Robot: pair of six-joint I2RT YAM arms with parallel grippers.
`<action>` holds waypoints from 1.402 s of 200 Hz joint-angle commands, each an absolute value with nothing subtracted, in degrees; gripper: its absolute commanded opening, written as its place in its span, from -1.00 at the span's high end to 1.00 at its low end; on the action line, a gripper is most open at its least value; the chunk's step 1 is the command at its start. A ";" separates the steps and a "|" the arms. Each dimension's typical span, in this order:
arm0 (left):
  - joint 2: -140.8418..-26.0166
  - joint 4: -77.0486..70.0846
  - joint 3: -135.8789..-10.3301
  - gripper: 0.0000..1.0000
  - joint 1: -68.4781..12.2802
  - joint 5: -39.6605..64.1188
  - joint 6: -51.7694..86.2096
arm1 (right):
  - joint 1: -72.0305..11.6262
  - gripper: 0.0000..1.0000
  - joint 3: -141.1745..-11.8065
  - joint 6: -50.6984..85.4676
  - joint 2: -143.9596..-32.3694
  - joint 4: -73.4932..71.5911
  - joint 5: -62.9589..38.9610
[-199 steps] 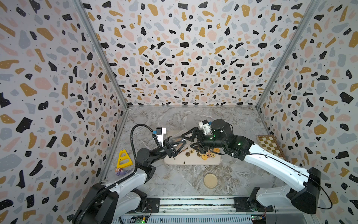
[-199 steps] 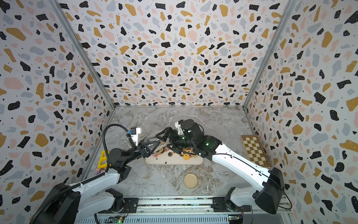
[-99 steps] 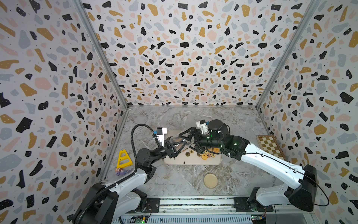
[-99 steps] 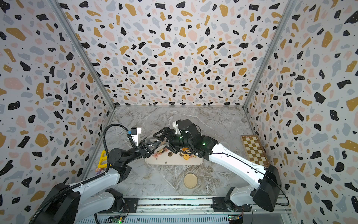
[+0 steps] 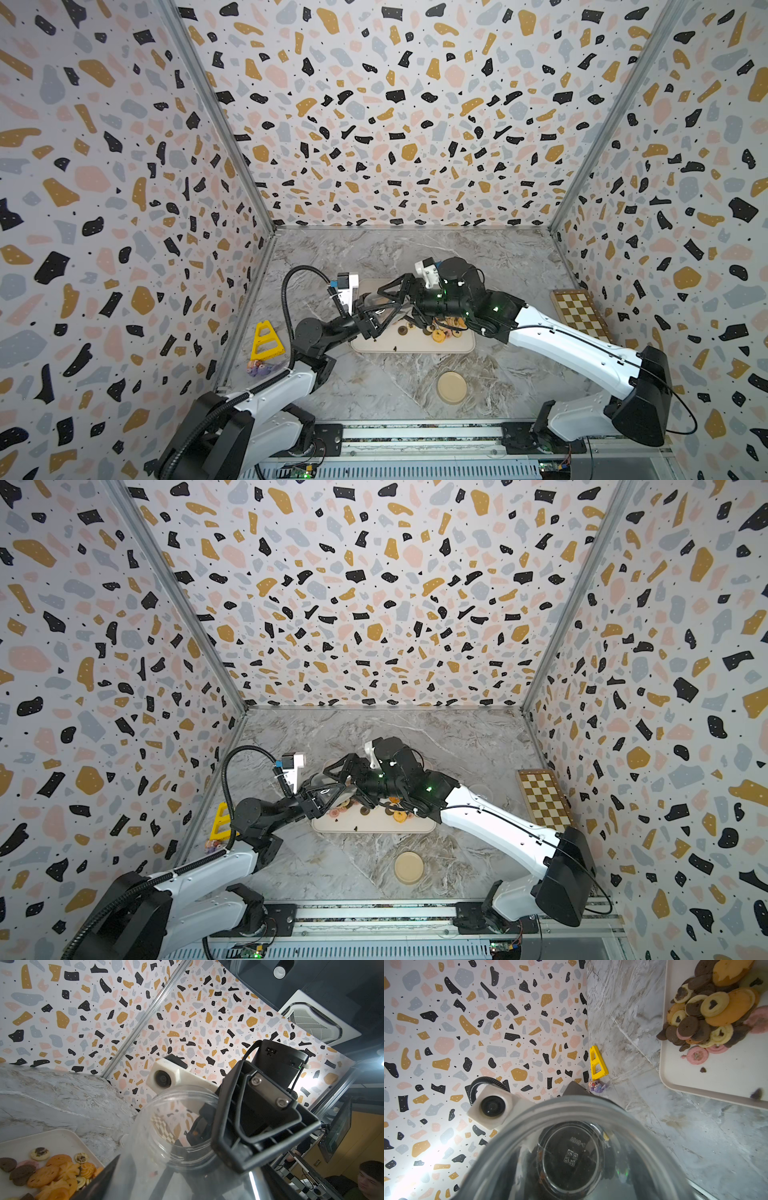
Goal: Pour the cookies out of the jar
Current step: Place the jar at the center of the board.
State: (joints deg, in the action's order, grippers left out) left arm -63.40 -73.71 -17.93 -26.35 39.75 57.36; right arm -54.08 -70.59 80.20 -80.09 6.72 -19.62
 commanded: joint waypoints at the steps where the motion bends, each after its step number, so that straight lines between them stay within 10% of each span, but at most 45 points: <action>1: -62.46 -80.86 -20.50 1.00 -26.89 40.03 56.07 | -54.73 -0.79 -72.18 79.45 -80.06 7.32 -18.76; 63: -61.17 -79.49 -19.39 1.00 -27.16 40.36 55.79 | -54.85 -0.56 -73.30 77.32 -80.73 8.35 -16.96; 154: -57.14 -69.62 -18.54 1.00 -27.14 39.27 51.63 | -53.63 0.36 -73.67 72.59 -79.29 11.22 -14.90; 235: -53.17 -59.59 -18.02 -0.28 -27.14 33.15 48.71 | -53.36 0.58 -72.76 68.95 -76.32 12.76 -11.76; 253: -53.08 -57.57 -18.19 -1.00 -27.10 33.97 48.33 | -52.54 0.58 -72.53 67.90 -75.35 13.58 -10.66; 280: -51.87 -54.06 -16.99 -0.97 -27.12 32.88 48.68 | -49.49 0.58 -72.42 65.66 -73.86 15.36 -9.47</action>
State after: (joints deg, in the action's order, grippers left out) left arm -53.63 -56.86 -17.78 -27.42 34.26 50.19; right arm -52.66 -71.70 70.22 -78.37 13.43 -14.92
